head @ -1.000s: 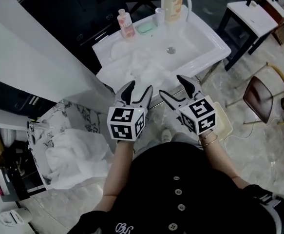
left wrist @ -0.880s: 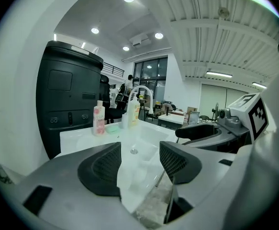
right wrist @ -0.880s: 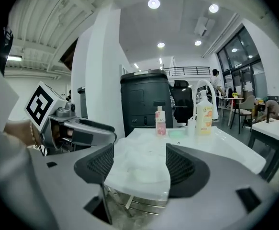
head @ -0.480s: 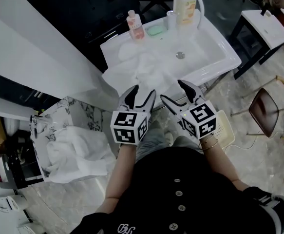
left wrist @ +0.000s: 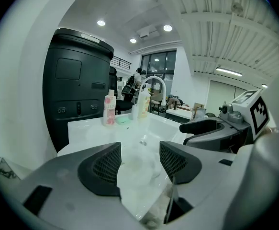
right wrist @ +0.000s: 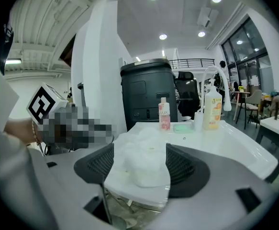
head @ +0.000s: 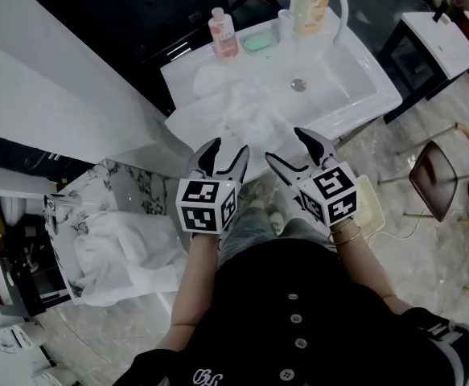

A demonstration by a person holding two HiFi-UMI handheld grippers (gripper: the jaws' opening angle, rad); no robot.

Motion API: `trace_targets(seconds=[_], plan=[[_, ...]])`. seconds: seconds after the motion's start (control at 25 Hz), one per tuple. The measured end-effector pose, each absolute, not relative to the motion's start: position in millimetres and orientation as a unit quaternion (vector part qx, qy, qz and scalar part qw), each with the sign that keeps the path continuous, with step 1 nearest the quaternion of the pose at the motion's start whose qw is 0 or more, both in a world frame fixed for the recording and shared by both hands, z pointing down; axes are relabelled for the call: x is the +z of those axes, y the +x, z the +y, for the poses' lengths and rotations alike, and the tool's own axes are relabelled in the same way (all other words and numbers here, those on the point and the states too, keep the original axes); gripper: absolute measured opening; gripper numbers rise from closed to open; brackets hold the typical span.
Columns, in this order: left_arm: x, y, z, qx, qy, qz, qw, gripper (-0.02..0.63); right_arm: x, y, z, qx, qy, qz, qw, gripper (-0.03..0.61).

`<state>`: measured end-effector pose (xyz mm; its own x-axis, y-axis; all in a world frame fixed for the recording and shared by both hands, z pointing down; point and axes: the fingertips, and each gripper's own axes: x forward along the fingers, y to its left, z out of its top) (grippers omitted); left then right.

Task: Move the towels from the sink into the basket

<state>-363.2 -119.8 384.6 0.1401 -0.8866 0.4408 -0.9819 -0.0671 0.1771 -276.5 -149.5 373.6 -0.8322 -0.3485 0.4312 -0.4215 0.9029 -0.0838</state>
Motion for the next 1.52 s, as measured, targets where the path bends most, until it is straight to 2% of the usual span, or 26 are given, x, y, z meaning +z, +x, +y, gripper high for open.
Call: trace_targets(seconds=[0.72,1.52], plan=[[422,-423,-127,0.161,0.72,-0.627,0.25,0.23,401,-318,-162,0.092,0.193,-0.941,0.263,0.322],[489,-450,-141,0.287,0.725,-0.564,0.272,0.23,463,-344,-176,0.136,0.176,-0.914,0.339,0.345]])
